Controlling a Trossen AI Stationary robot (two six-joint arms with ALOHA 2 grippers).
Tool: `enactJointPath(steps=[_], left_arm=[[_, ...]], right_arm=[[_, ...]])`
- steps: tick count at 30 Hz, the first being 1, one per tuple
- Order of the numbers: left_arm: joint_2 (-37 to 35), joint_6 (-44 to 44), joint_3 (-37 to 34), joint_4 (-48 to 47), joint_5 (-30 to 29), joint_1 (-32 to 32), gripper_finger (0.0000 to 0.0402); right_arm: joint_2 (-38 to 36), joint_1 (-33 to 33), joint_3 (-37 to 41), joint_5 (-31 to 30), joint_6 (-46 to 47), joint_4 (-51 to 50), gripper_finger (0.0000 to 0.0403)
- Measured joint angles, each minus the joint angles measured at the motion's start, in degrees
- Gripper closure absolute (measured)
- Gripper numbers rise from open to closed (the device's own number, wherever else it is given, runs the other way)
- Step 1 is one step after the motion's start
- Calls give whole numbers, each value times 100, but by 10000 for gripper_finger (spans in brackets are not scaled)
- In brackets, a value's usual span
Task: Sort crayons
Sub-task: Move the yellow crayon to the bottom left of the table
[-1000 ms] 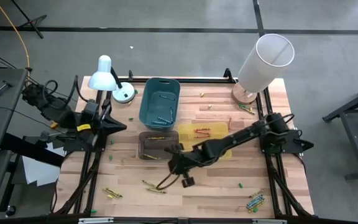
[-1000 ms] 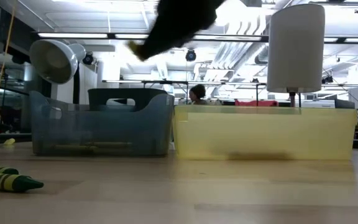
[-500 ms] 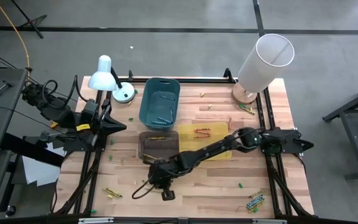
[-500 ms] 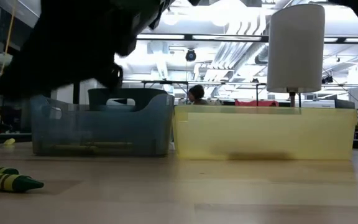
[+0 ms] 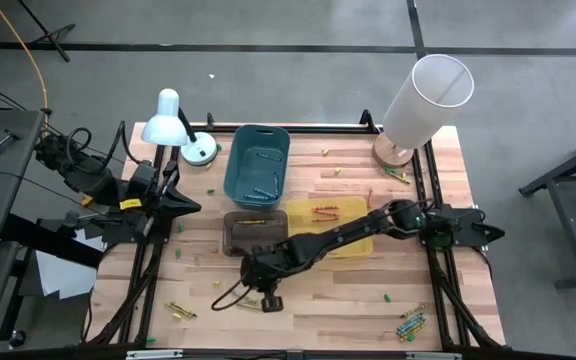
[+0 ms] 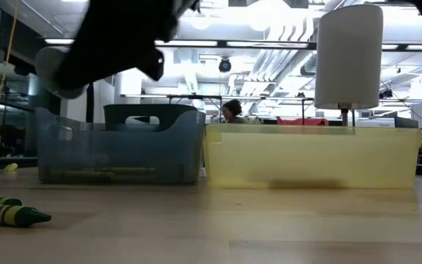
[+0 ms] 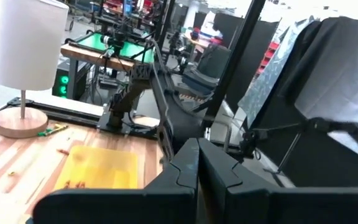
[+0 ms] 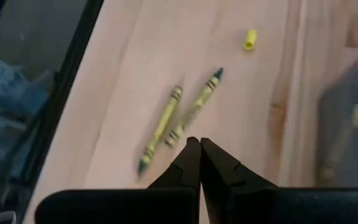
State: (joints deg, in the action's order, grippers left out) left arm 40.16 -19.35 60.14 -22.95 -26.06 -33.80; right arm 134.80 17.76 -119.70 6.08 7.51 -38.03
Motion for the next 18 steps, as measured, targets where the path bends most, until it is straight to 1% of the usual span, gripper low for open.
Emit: enactJointPath(steps=[2,4,7,9,11,13,15,18], left_arm=[[21,-31,0,-194,0,-15,401],[79,-246,0,-651,0,-89,401],[312,-849,0,-1539,-1,-326,401],[588,-1283,-4,-2054,1,-541,402],[955,-1652,-5,-2393,28,-810,401],[1353,-1957,-9,-2631,167,-1129,402],[1826,-2169,-12,-2724,323,-1445,401],[2567,-2418,-195,-2600,536,-1845,402]], right_arm=[[-146,-16,0,1,-252,-357,402],[-317,-22,0,23,-475,-952,403],[-551,-14,130,36,-721,-1879,403],[-805,23,449,36,-783,-2179,403],[-1207,63,999,59,-776,-2124,403],[-1750,116,1753,92,-641,-1875,403],[-2362,161,2623,102,-238,-1469,403],[-3349,218,3840,101,615,-780,403]])
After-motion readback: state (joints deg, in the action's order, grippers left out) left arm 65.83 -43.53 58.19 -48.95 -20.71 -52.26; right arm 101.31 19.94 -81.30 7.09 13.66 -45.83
